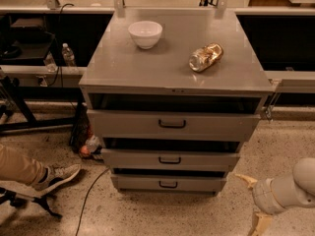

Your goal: Open bottom drawer

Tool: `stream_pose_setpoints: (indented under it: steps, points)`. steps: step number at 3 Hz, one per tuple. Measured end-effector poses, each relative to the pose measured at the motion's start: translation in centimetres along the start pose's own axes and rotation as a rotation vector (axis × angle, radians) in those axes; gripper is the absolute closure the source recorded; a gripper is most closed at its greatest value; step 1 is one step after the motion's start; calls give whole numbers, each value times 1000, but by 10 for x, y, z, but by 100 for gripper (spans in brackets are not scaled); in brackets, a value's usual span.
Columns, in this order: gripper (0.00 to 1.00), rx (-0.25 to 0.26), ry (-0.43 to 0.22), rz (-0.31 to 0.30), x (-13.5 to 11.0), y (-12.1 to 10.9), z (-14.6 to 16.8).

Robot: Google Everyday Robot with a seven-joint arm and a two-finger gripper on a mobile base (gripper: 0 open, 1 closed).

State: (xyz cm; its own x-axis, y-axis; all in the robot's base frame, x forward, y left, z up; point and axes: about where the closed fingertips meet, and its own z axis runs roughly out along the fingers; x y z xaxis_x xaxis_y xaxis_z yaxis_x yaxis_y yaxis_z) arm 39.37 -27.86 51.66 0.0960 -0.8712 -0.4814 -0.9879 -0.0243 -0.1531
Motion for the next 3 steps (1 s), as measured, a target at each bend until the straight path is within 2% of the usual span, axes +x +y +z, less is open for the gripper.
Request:
stream_pose_setpoints:
  steps: [2, 3]
  points:
    - [0, -6, 53, 22, 58, 12, 53]
    - [0, 31, 34, 13, 77, 5, 86]
